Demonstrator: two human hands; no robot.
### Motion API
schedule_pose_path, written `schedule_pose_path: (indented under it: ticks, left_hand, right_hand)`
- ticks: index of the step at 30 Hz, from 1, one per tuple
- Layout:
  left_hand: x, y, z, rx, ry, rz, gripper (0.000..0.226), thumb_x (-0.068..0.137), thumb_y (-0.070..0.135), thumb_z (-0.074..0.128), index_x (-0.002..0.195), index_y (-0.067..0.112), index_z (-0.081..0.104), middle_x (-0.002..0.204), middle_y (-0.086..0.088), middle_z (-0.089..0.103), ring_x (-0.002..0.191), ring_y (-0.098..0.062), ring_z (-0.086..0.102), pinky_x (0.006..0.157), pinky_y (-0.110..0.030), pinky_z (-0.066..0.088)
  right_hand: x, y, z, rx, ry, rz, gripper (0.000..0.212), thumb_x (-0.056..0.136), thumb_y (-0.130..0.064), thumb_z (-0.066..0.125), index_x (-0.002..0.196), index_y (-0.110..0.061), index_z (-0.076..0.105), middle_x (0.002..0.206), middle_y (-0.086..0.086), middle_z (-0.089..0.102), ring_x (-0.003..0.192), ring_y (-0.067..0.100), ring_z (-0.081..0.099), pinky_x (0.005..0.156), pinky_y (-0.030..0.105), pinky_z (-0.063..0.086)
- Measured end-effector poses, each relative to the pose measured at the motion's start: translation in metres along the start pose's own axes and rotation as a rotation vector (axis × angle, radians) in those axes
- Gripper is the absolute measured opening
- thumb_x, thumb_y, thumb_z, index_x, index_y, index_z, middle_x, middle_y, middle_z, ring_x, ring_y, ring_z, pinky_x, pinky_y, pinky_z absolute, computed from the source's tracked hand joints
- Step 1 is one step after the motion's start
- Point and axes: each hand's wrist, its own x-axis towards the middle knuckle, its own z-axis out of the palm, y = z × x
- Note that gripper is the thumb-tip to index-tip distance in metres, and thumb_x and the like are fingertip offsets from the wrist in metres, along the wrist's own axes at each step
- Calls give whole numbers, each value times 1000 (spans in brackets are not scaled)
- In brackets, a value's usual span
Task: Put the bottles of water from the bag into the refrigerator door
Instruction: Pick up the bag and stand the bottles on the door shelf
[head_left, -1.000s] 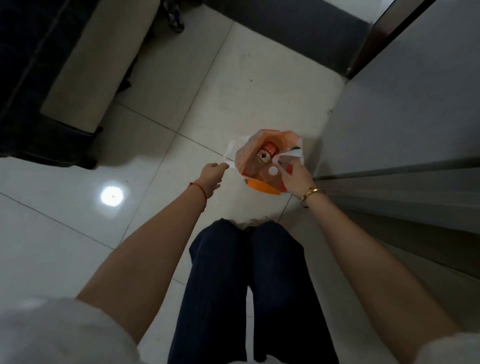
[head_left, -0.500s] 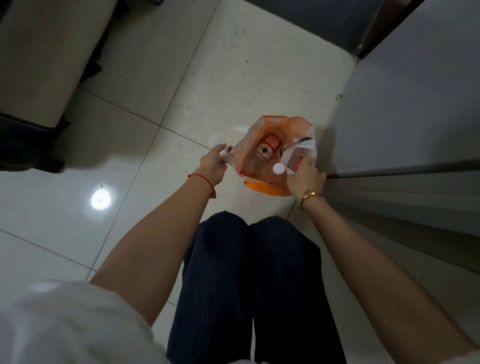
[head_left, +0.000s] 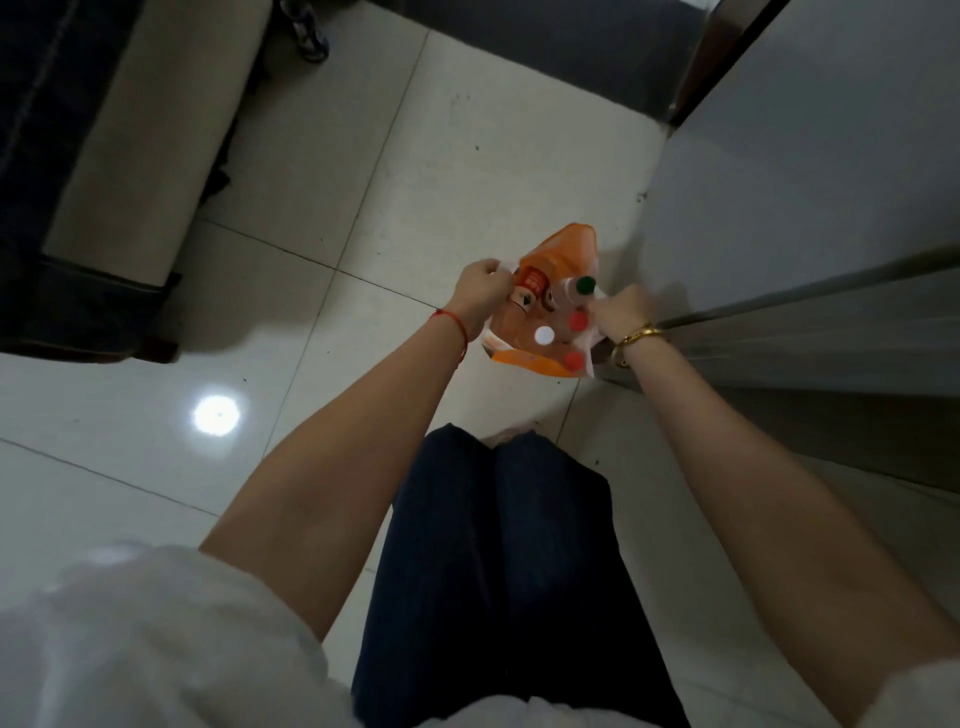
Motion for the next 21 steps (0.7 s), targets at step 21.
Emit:
schedule_pose_path:
  ticks: [21]
  left_hand:
    - [-349, 127, -58, 238, 81, 100, 32, 95, 22, 41, 117, 7, 59, 117, -17, 65, 102, -30, 62, 93, -48, 55]
  right_hand:
    - [-336, -17, -153, 174, -76, -77, 20, 93, -5, 42, 75, -9, 48, 99, 25, 66, 97, 34, 65, 72, 30, 45]
